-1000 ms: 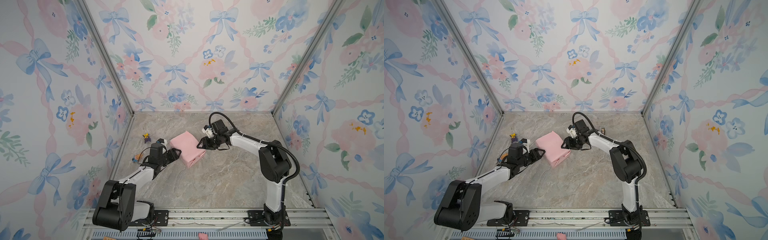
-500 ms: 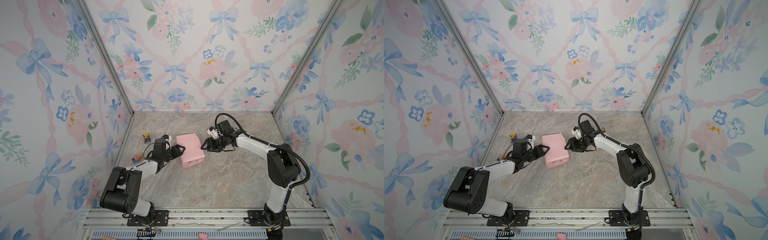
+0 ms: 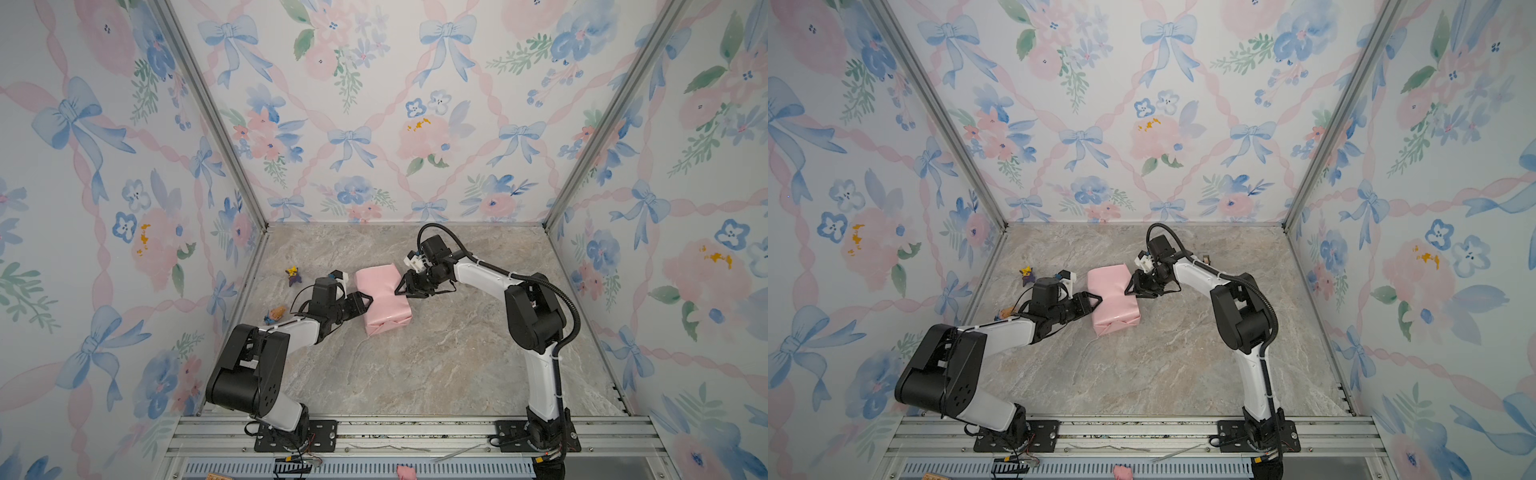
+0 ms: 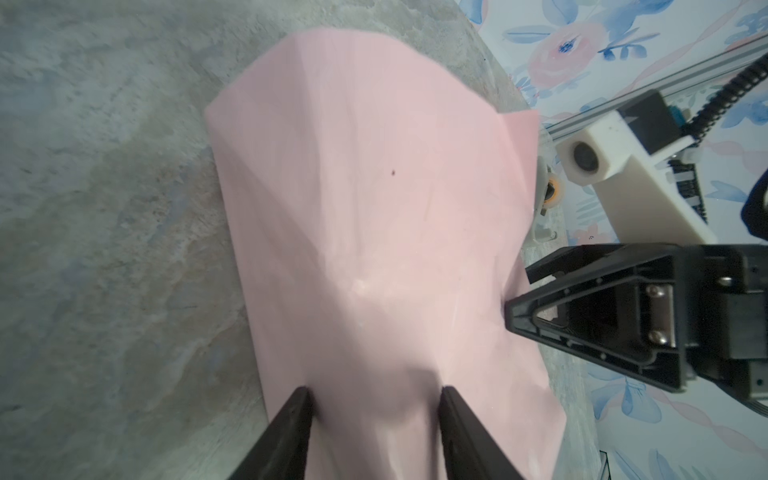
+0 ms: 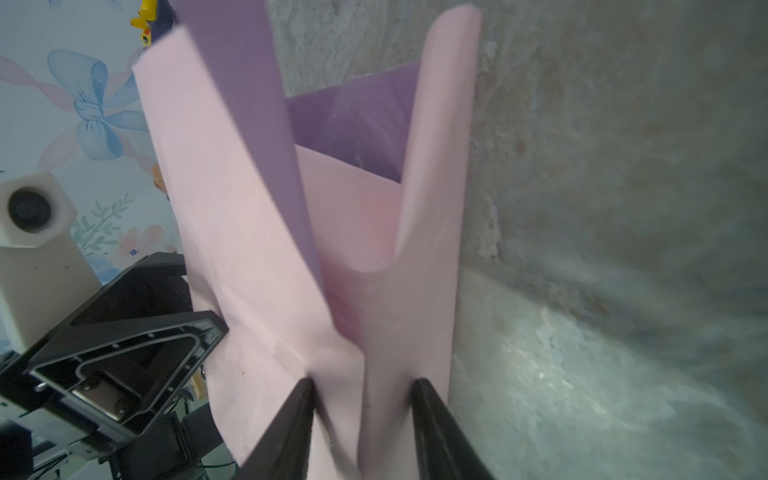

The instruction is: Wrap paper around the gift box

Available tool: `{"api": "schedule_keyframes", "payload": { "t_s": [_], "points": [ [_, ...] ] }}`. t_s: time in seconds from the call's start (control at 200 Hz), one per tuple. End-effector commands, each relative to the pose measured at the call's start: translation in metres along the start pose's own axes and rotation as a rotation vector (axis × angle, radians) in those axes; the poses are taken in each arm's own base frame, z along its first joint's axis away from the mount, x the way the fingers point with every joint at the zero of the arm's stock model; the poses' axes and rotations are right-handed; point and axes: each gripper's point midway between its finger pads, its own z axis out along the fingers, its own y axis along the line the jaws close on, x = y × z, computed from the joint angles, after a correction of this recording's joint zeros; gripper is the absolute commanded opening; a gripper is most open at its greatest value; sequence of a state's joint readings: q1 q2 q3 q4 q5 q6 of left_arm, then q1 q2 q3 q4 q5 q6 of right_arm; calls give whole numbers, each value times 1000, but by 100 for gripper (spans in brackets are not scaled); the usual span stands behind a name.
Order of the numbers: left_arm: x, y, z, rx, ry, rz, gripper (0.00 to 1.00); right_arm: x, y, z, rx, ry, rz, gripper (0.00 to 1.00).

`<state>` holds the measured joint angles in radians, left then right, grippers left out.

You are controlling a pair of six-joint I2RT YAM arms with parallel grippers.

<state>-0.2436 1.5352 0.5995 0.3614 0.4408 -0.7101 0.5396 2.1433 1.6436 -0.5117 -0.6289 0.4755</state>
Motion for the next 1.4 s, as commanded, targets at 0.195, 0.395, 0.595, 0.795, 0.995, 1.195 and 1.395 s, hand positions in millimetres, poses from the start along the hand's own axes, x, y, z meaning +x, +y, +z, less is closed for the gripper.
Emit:
{"api": "schedule_keyframes", "payload": {
  "t_s": [0.195,0.395,0.595,0.795,0.995,1.195,1.395],
  "points": [
    [-13,-37,11,46,-29,176,48,-8,33,-22,-62,-109,-169,28],
    [-22,-63,15,77,-97,319,47,-16,35,-49,-21,-268,-344,24],
    [-17,-80,18,119,-141,439,47,-14,34,-67,12,-355,-479,22],
    [-2,-91,13,125,-221,590,46,2,15,-71,81,-404,-567,20],
    [17,-88,3,108,-275,692,46,23,4,-70,123,-443,-629,19],
    [40,-81,-8,76,-294,768,46,49,0,-69,161,-466,-680,18],
    [55,-67,-20,40,-305,769,46,76,-9,-68,187,-458,-678,21]
  ]
}}
